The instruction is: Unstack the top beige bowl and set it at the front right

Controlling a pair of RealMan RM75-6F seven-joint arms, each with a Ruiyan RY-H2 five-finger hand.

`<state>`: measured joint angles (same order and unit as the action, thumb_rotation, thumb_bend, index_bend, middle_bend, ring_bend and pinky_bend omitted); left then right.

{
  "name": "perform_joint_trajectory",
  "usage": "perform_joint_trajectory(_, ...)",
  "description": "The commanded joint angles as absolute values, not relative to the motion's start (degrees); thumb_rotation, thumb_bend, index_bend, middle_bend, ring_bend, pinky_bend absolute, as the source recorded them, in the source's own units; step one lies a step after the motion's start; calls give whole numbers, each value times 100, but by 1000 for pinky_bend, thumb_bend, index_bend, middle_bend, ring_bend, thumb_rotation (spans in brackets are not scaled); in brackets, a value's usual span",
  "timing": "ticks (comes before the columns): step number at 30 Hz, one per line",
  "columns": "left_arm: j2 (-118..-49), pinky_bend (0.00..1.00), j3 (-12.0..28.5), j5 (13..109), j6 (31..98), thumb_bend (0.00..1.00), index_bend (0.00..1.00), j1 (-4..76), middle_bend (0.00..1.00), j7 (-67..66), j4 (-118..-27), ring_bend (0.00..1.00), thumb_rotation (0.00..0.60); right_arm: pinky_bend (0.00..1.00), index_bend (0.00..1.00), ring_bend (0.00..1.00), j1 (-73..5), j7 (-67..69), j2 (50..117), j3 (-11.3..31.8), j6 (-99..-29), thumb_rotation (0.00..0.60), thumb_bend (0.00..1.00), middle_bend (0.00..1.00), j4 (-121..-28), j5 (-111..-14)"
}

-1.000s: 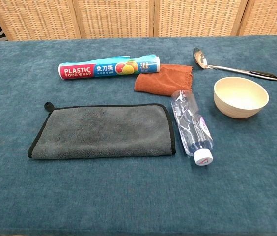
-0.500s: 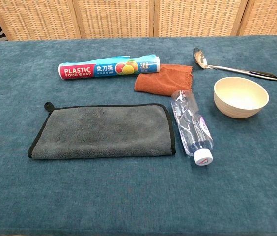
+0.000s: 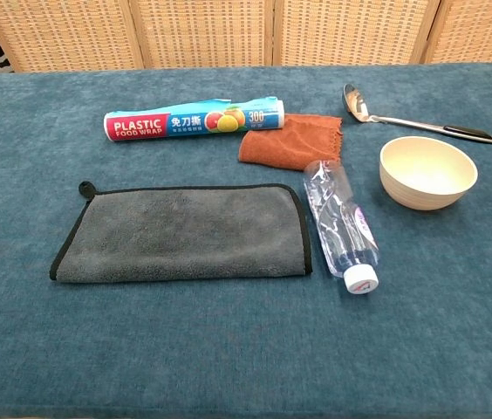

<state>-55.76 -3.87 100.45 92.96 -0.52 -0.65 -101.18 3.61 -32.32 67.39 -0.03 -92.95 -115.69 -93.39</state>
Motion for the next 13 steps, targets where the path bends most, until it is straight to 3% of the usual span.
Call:
perform_joint_trajectory(1,-5608,0,-379,10061,9311,0,168,-56,0,-95,-10081,0,432,199,295,0,426,-2803,6519,-19,-9450,600,363,0,-11478,-9443)
perform_joint_trajectory(13,-5748,0,-343,10178,9501,0,168,-118,0,-265,-9995,0,432,199,295,0,380,-2059,6389,-75,-9182,600,363,0,-11147,-9273)
